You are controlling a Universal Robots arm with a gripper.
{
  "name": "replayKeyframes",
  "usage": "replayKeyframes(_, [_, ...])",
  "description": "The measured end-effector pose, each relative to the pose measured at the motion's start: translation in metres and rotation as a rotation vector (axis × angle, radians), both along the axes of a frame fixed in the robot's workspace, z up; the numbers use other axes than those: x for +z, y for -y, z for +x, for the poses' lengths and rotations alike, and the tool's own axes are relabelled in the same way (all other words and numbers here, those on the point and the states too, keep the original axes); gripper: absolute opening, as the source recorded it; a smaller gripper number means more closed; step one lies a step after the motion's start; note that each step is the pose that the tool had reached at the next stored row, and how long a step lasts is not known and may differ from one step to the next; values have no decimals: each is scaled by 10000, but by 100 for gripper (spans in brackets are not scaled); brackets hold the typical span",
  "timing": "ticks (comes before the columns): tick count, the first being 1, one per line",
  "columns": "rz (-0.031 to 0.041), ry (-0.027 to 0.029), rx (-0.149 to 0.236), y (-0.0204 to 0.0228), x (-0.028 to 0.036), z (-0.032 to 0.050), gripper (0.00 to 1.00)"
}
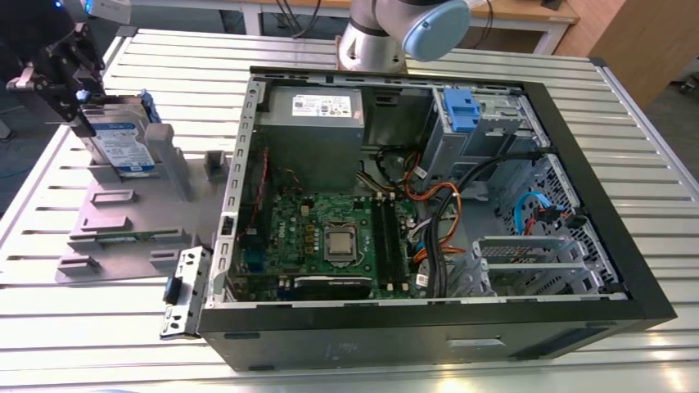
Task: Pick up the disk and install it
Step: 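Pick up the disk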
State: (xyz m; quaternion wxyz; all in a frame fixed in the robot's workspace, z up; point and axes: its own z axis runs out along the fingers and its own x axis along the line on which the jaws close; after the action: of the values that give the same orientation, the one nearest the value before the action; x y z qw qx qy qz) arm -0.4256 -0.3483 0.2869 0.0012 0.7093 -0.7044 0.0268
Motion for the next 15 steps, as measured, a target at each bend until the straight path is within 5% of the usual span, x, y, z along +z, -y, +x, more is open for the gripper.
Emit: replayKeyframes(15, [0,0,0,0,-13,0,65])
